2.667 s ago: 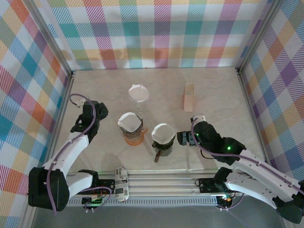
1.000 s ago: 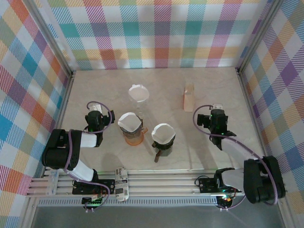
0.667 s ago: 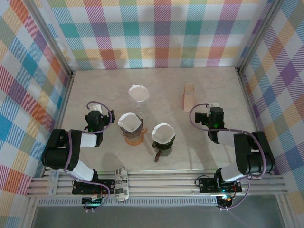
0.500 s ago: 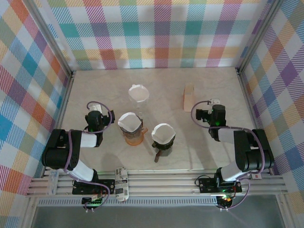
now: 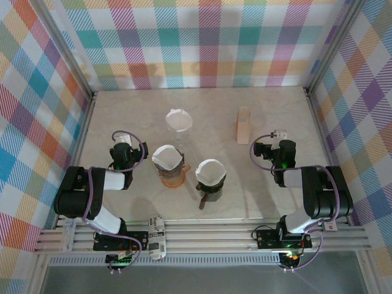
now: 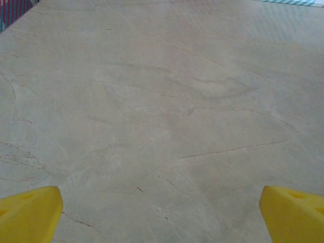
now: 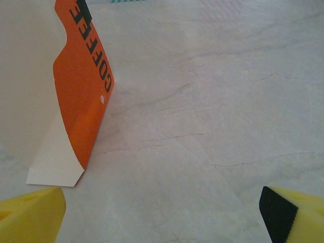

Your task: Place the coffee filter in the dripper

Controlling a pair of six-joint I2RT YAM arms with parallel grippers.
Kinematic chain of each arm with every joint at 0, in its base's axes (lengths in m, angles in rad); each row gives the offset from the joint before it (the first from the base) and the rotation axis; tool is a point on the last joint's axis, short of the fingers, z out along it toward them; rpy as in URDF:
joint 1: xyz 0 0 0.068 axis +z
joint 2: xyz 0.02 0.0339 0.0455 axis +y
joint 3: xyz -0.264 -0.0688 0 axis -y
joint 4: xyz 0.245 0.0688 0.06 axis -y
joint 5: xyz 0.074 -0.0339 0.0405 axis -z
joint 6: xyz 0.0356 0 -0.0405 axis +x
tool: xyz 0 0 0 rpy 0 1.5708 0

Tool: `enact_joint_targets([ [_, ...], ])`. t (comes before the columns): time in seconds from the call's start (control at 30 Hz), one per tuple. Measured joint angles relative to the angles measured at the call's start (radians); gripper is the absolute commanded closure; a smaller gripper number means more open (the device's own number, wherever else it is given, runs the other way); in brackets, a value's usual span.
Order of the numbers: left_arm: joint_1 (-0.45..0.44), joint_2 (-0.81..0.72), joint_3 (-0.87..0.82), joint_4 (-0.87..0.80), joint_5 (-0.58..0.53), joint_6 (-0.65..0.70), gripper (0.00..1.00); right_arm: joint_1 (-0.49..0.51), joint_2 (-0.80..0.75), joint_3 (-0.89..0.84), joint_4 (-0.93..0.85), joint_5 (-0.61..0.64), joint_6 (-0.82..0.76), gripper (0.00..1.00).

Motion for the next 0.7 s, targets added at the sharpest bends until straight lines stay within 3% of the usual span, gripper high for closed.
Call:
enact_joint_targets([
  [0.7, 0.0, 0.0, 0.0, 0.0, 0.0, 0.0, 0.0, 0.0, 0.0, 0.0, 0.028, 0.016, 0.011, 0.01],
])
